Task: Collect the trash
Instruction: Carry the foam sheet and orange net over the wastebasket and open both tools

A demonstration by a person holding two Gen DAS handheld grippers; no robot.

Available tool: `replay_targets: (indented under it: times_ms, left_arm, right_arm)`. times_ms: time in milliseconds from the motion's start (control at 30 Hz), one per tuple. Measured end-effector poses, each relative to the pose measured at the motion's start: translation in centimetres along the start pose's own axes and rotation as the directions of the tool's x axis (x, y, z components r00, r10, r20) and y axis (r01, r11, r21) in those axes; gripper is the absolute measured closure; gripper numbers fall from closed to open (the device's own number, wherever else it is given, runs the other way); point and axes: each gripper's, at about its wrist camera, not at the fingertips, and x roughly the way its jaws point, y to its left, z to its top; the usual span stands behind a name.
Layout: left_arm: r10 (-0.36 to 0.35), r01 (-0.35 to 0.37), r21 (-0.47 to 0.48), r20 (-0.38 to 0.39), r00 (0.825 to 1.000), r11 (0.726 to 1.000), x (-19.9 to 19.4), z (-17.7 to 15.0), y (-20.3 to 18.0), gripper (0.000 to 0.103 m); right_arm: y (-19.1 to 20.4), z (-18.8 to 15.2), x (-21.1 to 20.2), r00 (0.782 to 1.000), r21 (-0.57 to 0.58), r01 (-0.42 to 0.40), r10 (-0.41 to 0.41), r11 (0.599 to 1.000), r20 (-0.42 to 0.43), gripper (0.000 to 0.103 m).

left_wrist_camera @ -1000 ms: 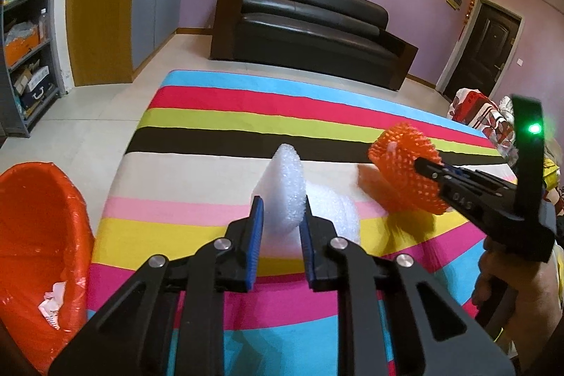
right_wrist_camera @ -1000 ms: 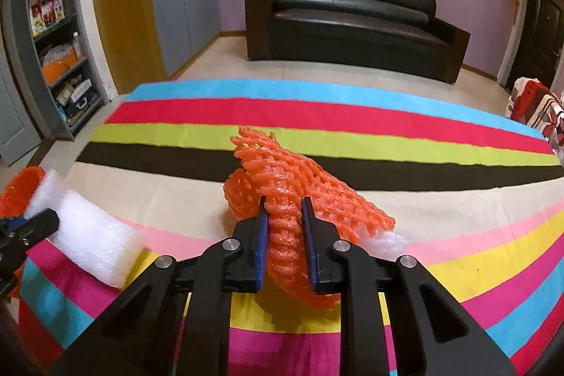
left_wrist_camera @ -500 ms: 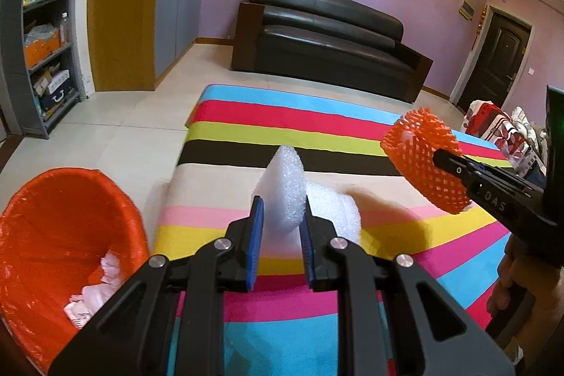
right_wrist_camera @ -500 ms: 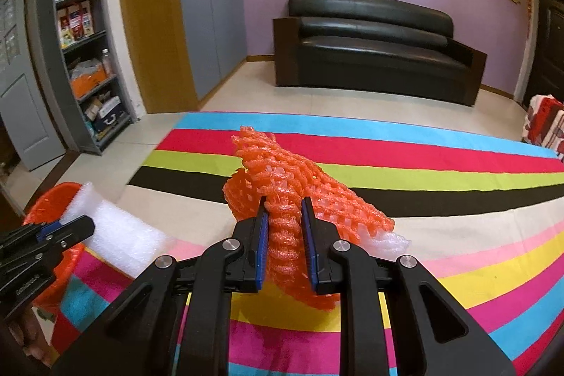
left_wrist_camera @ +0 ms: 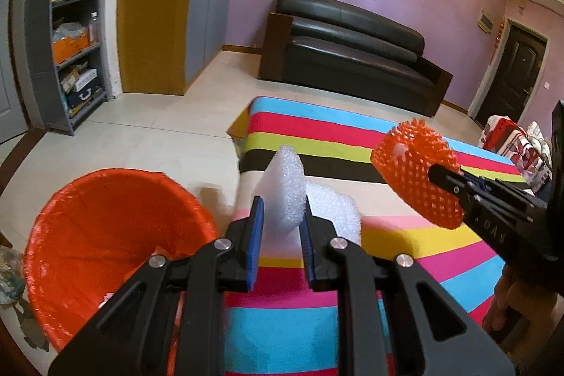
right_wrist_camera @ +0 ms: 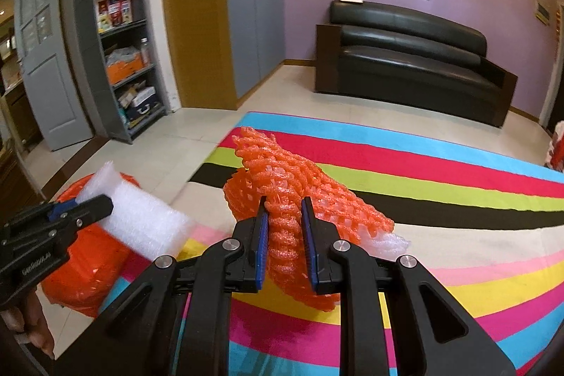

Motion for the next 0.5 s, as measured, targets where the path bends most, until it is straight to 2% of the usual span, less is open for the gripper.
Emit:
replay_targets:
  times_ms: [500]
  left_arm:
    - [0.102, -0.100, -0.064, 0.027, 0.994, 0.993, -4.5, -0.3, 7.3, 0.084]
  right_arm:
    - [7.5, -0.1, -0.3, 0.995, -0.067, -0.099, 0.099, 0.993, -0.005, 0.083]
